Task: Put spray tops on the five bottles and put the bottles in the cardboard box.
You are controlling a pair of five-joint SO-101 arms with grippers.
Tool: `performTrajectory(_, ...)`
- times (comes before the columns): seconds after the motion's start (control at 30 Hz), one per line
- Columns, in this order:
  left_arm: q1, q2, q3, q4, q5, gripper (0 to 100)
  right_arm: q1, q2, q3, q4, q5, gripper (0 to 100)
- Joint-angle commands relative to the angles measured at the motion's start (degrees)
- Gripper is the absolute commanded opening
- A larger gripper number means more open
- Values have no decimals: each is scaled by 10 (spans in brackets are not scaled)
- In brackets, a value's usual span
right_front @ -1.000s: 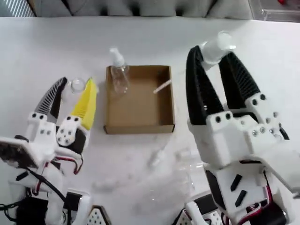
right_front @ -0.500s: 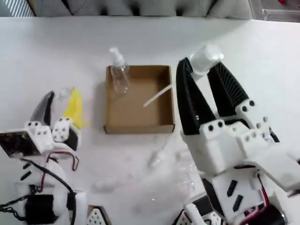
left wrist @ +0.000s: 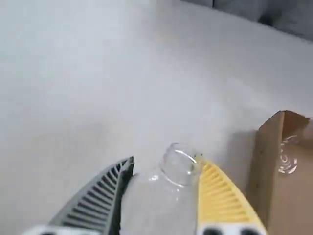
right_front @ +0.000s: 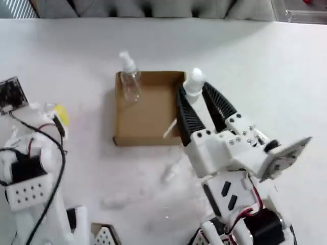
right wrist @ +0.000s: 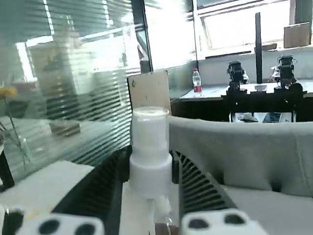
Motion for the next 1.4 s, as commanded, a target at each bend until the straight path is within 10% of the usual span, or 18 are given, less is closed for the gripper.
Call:
performTrajectory(0.0,-11,114,-98,40,-5,20,-4,-54,57,10,50,15)
performTrajectory(0.67,-71,517,-324,112,-8,20,-14,-136,233,106,151,15)
performTrajectory(0.93,-89,614,-394,112,-119,23,-14,-138,232,106,151,15)
performTrajectory(1.37,-131,620,-393,117,-155,277,-11,-139,233,109,151,15)
